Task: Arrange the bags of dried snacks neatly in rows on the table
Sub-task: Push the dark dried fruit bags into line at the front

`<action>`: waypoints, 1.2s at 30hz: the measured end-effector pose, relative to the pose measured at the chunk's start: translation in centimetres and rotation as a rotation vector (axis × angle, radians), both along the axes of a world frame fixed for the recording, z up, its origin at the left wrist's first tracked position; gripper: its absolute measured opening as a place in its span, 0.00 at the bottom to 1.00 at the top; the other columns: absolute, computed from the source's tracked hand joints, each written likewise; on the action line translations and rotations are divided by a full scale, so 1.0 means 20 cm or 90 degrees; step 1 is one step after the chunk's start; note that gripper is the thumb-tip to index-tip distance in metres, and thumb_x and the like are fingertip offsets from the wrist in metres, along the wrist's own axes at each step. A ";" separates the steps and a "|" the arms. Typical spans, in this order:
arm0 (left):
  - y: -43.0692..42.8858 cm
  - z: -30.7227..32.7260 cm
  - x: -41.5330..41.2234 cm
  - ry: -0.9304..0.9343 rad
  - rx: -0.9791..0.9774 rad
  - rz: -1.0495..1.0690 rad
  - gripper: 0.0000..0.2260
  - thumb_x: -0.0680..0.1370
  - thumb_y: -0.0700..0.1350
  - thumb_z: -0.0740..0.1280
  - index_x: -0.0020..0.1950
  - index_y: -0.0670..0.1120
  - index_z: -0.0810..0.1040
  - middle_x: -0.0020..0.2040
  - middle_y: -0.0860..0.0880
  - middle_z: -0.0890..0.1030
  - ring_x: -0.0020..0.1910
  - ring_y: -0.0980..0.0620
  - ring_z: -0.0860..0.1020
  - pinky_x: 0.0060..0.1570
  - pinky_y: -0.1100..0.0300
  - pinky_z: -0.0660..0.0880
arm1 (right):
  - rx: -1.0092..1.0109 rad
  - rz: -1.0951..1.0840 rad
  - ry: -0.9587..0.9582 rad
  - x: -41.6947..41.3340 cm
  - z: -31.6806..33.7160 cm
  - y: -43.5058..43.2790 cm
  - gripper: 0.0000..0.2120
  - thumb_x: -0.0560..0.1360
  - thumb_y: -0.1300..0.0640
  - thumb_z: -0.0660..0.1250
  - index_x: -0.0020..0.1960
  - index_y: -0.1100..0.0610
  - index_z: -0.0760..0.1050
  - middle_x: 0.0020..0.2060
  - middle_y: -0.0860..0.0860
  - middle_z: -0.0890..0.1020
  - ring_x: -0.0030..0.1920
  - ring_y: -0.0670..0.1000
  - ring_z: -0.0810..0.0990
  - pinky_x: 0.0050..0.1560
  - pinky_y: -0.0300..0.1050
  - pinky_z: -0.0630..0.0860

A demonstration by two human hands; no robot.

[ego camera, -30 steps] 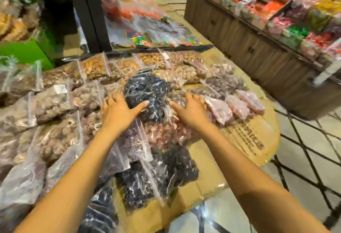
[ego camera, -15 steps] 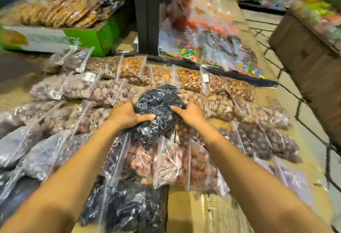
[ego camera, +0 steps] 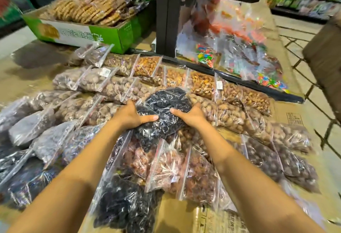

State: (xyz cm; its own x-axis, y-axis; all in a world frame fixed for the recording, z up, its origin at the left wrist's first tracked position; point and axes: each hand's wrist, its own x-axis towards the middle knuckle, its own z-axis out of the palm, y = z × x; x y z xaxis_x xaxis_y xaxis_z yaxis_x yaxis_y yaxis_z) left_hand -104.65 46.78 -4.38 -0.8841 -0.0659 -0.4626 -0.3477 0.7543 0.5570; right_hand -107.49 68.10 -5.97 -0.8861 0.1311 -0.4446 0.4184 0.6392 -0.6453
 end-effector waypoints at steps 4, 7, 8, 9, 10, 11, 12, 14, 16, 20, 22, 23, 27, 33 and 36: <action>-0.04 -0.03 -0.01 0.013 0.015 -0.015 0.63 0.53 0.77 0.68 0.76 0.41 0.50 0.74 0.38 0.62 0.66 0.38 0.70 0.62 0.44 0.73 | -0.024 -0.078 0.044 0.04 -0.01 -0.02 0.45 0.60 0.34 0.75 0.67 0.55 0.64 0.55 0.49 0.75 0.49 0.51 0.76 0.43 0.44 0.71; -0.08 -0.05 0.01 0.033 0.067 0.009 0.62 0.51 0.78 0.69 0.74 0.43 0.57 0.61 0.42 0.76 0.48 0.48 0.78 0.50 0.49 0.78 | -0.071 -0.180 0.113 0.14 0.00 -0.03 0.43 0.61 0.40 0.78 0.69 0.57 0.66 0.53 0.51 0.79 0.51 0.52 0.79 0.50 0.41 0.70; -0.09 -0.05 0.02 0.044 0.093 0.023 0.60 0.51 0.76 0.71 0.73 0.43 0.59 0.56 0.44 0.80 0.45 0.50 0.79 0.47 0.52 0.78 | -0.066 -0.213 0.144 0.19 0.01 -0.03 0.45 0.62 0.42 0.78 0.71 0.59 0.65 0.53 0.53 0.81 0.53 0.53 0.79 0.52 0.41 0.71; -0.10 -0.04 0.03 0.055 0.115 0.038 0.57 0.52 0.73 0.73 0.71 0.43 0.62 0.52 0.47 0.81 0.44 0.51 0.79 0.45 0.54 0.77 | -0.053 -0.245 0.169 0.24 0.02 -0.03 0.46 0.61 0.42 0.79 0.71 0.60 0.65 0.54 0.55 0.81 0.55 0.54 0.79 0.55 0.44 0.73; -0.10 -0.03 0.03 0.070 0.125 0.050 0.55 0.53 0.71 0.73 0.71 0.43 0.62 0.53 0.48 0.81 0.46 0.51 0.79 0.45 0.55 0.75 | -0.045 -0.280 0.187 0.29 0.03 -0.03 0.46 0.60 0.43 0.79 0.71 0.62 0.66 0.56 0.56 0.81 0.58 0.56 0.79 0.58 0.47 0.74; -0.11 -0.02 0.04 0.089 0.120 0.056 0.56 0.53 0.71 0.73 0.72 0.42 0.62 0.55 0.47 0.80 0.49 0.49 0.79 0.47 0.55 0.75 | -0.046 -0.317 0.203 0.34 0.04 -0.03 0.46 0.60 0.43 0.79 0.70 0.63 0.67 0.58 0.57 0.81 0.59 0.57 0.78 0.60 0.49 0.75; -0.11 -0.01 0.05 0.114 0.109 0.057 0.58 0.52 0.72 0.72 0.73 0.42 0.60 0.57 0.46 0.79 0.52 0.47 0.78 0.50 0.52 0.75 | -0.052 -0.350 0.213 0.39 0.06 -0.03 0.45 0.60 0.44 0.80 0.69 0.63 0.67 0.59 0.58 0.80 0.61 0.58 0.77 0.61 0.50 0.74; -0.09 0.03 0.09 0.165 0.109 0.053 0.59 0.52 0.72 0.73 0.74 0.43 0.58 0.64 0.43 0.76 0.60 0.42 0.75 0.58 0.48 0.73 | -0.073 -0.408 0.237 0.48 0.09 -0.01 0.43 0.61 0.45 0.79 0.69 0.63 0.68 0.63 0.59 0.77 0.64 0.58 0.74 0.65 0.52 0.71; -0.08 0.08 0.13 0.223 0.104 0.052 0.54 0.56 0.68 0.75 0.74 0.43 0.59 0.69 0.43 0.72 0.65 0.41 0.71 0.60 0.48 0.70 | -0.101 -0.447 0.278 0.57 0.11 0.01 0.42 0.63 0.46 0.79 0.70 0.63 0.66 0.65 0.59 0.74 0.66 0.58 0.72 0.67 0.52 0.68; -0.10 0.20 0.22 0.308 0.148 0.094 0.47 0.57 0.69 0.74 0.67 0.43 0.70 0.55 0.44 0.80 0.53 0.44 0.78 0.52 0.50 0.75 | -0.205 -0.586 0.336 0.75 0.15 0.06 0.43 0.64 0.47 0.78 0.71 0.63 0.64 0.68 0.60 0.71 0.67 0.57 0.71 0.68 0.55 0.67; -0.11 0.25 0.30 0.317 0.137 0.088 0.45 0.55 0.72 0.73 0.62 0.44 0.74 0.48 0.45 0.81 0.47 0.45 0.79 0.47 0.51 0.77 | -0.280 -0.651 0.353 0.81 0.17 0.10 0.47 0.61 0.46 0.80 0.71 0.63 0.63 0.67 0.60 0.72 0.65 0.57 0.73 0.67 0.55 0.69; -0.10 0.27 0.35 0.329 0.120 0.078 0.42 0.57 0.70 0.73 0.62 0.45 0.74 0.47 0.47 0.80 0.46 0.46 0.78 0.46 0.53 0.75 | -0.323 -0.680 0.360 0.85 0.17 0.12 0.52 0.56 0.44 0.81 0.71 0.63 0.62 0.66 0.61 0.73 0.64 0.57 0.74 0.65 0.57 0.71; -0.04 0.33 0.59 0.418 0.121 0.072 0.31 0.64 0.58 0.77 0.61 0.46 0.74 0.49 0.56 0.73 0.49 0.55 0.72 0.50 0.61 0.67 | -0.416 -0.708 0.383 1.01 0.14 0.24 0.57 0.48 0.41 0.81 0.70 0.61 0.63 0.62 0.59 0.76 0.58 0.58 0.79 0.58 0.60 0.77; 0.12 0.28 0.90 0.293 0.244 0.186 0.22 0.65 0.54 0.77 0.48 0.45 0.72 0.34 0.51 0.75 0.35 0.56 0.75 0.34 0.62 0.73 | -0.446 -0.654 0.378 1.25 0.02 0.46 0.37 0.51 0.40 0.81 0.55 0.56 0.77 0.53 0.55 0.83 0.52 0.57 0.83 0.54 0.61 0.79; 0.24 0.08 1.05 0.236 0.160 0.213 0.26 0.60 0.62 0.78 0.36 0.42 0.73 0.27 0.48 0.75 0.29 0.47 0.74 0.30 0.52 0.67 | -0.492 -0.626 0.384 1.35 -0.05 0.55 0.32 0.55 0.44 0.82 0.55 0.54 0.80 0.51 0.56 0.84 0.53 0.60 0.83 0.55 0.61 0.78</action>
State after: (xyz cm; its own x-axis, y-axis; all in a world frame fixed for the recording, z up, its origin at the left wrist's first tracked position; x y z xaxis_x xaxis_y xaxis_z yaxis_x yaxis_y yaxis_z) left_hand -83.70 51.65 -2.69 -0.9403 -0.2991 -0.1622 -0.2921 0.4651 0.8357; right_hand -80.45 79.19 -7.04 -0.6538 0.7049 -0.2750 0.0162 -0.3503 -0.9365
